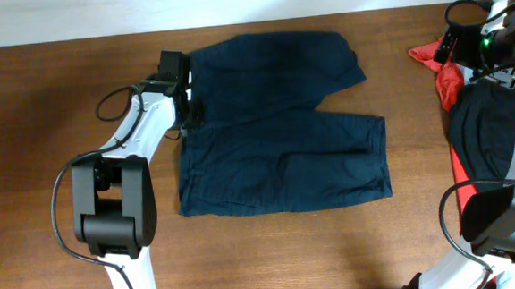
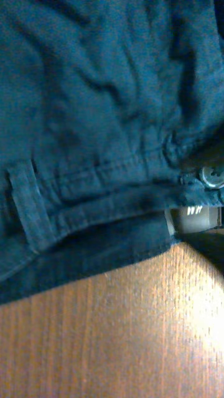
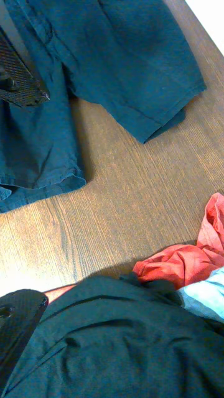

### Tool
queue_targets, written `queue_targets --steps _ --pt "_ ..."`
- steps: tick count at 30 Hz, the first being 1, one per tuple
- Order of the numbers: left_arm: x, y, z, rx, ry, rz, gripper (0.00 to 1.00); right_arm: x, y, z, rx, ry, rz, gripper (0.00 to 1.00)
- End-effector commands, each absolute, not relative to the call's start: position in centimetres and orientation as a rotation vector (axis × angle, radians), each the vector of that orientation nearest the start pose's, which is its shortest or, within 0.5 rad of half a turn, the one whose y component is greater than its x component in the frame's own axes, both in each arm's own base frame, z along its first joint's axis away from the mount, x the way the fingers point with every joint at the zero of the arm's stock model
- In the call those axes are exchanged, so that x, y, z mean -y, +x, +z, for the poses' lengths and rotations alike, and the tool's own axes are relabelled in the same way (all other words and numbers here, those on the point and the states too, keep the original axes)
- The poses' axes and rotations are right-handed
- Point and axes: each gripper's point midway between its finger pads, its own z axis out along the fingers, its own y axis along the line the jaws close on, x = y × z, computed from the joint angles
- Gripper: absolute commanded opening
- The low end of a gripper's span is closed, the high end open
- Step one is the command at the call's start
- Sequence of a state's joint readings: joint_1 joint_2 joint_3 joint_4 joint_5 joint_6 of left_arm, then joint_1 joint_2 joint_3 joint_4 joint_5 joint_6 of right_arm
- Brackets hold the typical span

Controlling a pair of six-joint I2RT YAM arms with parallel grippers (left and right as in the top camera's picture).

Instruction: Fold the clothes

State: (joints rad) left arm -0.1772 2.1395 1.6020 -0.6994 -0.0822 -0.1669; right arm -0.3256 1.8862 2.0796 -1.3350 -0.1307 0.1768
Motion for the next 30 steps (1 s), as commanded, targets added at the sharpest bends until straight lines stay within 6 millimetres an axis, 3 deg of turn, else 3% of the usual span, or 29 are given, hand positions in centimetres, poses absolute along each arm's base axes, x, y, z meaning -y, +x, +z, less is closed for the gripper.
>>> queue_targets --steps 1,9,12,16,21,26,29,30 --pt "6.2 49.0 4.2 -2.766 -0.029 0.058 0.64 12.0 41.7 24.8 -2.627 0.628 0.117 0.98" --pt "6.2 50.2 12.2 -2.674 -0.038 0.032 0.75 12.0 41.7 24.8 -2.627 0.628 0.117 0.99" --pt "6.7 50.3 14.1 -2.639 -0.035 -0.027 0.79 12.0 41.7 24.8 -2.627 0.628 0.117 0.98" --pt "7.1 50.2 15.1 -2.627 -0.038 -0.146 0.80 12.0 41.7 24.8 -2.627 0.628 0.117 0.99" --pt "4.9 50.4 15.4 -2.626 -0.114 -0.309 0.81 12.0 41.7 24.8 -2.626 0.628 0.117 0.98" --pt "3.8 49.8 16.1 -2.607 -0.164 -0.590 0.87 13.7 44.9 26.8 -2.468 0.590 0.050 0.99" --pt "2.6 49.6 16.1 -2.611 -0.203 -0.610 0.87 13.8 45.2 27.0 -2.454 0.585 0.048 0.98" --pt "2.3 49.5 16.0 -2.614 -0.213 -0.608 0.93 13.8 45.2 27.0 -2.453 0.586 0.048 0.98"
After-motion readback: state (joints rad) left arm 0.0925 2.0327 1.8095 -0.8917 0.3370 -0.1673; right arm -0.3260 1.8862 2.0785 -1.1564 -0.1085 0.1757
